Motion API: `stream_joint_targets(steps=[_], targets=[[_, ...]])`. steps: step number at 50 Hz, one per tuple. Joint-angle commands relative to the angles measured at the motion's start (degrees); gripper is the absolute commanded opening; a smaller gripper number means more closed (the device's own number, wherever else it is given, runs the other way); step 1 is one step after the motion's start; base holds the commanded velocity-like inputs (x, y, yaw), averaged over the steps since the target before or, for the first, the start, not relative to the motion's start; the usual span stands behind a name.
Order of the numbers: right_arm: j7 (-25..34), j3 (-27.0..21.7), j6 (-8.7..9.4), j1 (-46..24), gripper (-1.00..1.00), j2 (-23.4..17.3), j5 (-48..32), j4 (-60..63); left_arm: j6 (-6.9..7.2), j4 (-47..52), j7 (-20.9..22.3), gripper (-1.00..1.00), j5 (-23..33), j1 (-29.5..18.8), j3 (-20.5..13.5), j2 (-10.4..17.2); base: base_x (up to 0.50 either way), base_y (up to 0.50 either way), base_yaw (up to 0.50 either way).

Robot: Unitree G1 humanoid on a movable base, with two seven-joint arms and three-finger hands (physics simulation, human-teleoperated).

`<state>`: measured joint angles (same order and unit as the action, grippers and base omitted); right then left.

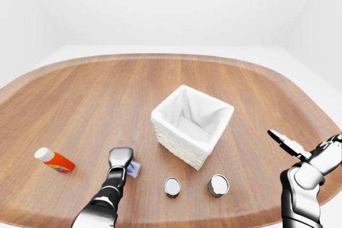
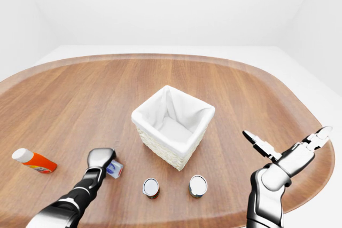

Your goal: Pick up the alphabet soup and the cream cheese box, and put them in the basket.

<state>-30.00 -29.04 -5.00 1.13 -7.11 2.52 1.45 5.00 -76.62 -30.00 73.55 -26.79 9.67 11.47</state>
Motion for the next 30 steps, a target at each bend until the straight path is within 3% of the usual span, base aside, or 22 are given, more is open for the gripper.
stream_joint_targets(steps=[1,20,30], targets=[[0.00,0.08,0.00,-0.02,1.00,-0.04,-0.03,-0.43,0.00,-1.79,0.00,-1.00,-1.58,7.14,-1.16,1.08,0.00,0.00,0.00],[0.00,0.04,0.00,0.06,1.00,-0.02,-0.06,-0.14,0.00,0.96,0.00,-1.00,-2.72,9.13,-0.54,2.00,0.00,0.00,0.00],[0.00,0.06,0.00,0.13,1.00,0.06,-0.24,0.34,0.00,11.44,0.00,-1.00,-3.52,13.87,-1.70,3.97,0.00,0.00,0.00]])
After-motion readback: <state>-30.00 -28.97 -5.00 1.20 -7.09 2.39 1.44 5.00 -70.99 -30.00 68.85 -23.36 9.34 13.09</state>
